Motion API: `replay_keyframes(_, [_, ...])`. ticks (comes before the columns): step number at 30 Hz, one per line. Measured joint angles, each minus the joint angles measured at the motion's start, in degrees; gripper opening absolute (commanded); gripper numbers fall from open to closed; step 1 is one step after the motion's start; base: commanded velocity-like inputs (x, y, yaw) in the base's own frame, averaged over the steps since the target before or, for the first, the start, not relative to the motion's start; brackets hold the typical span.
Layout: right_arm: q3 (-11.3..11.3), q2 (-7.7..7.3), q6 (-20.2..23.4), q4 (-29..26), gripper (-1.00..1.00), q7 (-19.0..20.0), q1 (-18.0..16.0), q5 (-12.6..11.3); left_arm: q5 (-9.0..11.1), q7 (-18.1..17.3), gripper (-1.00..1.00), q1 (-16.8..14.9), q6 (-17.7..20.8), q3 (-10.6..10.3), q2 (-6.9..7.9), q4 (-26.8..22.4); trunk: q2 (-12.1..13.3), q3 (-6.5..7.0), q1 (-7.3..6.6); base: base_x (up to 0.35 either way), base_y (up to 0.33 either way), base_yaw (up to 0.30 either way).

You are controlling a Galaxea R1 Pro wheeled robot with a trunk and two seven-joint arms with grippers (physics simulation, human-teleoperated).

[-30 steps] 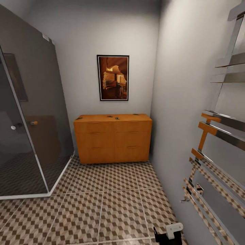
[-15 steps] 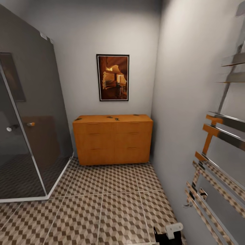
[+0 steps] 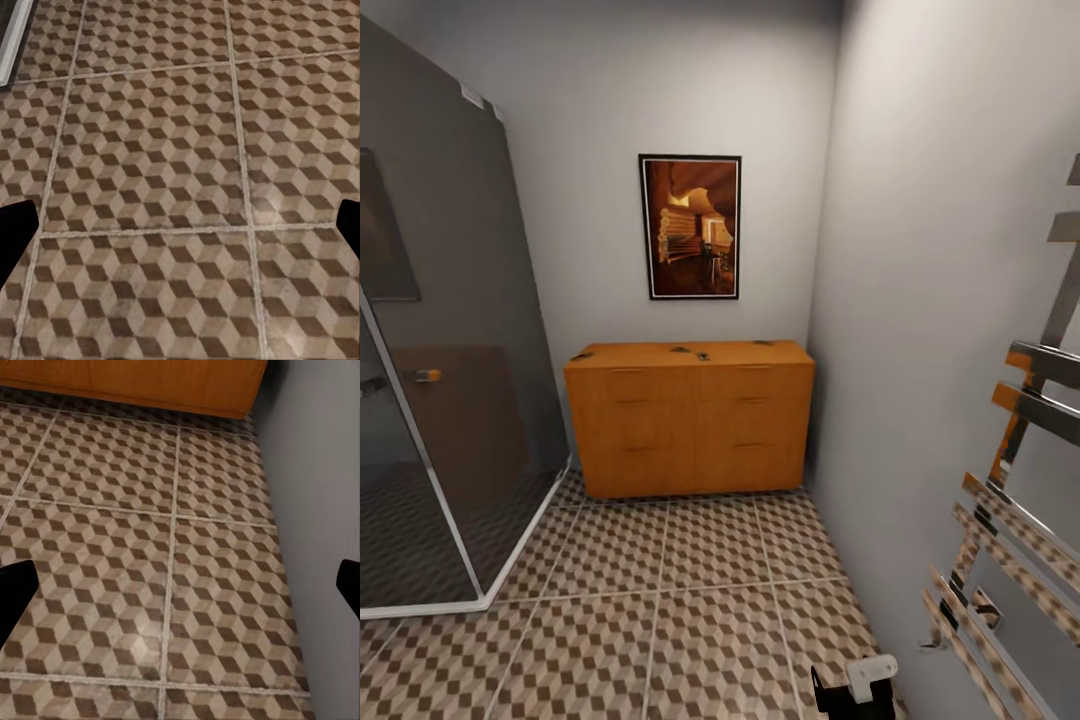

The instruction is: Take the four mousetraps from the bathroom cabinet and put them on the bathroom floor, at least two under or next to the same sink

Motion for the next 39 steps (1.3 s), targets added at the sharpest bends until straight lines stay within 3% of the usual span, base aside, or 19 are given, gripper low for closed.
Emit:
replay_keyframes(17, [0.1,0.04,0.0,0.0,1.0,0.0,0.0,0.1,0.0,0.0,1.0,0.0,0.0,0.0,0.0,0.0,0.0,0.0,0.0,0.252,0.0,0.004])
replay_keyframes(39, [0.1,0.02,0.0,0.0,1.0,0.0,0.0,0.1,0.0,0.0,1.0,0.0,0.0,0.0,0.0,0.0,0.0,0.0,0.02,0.197,0.0,0.097])
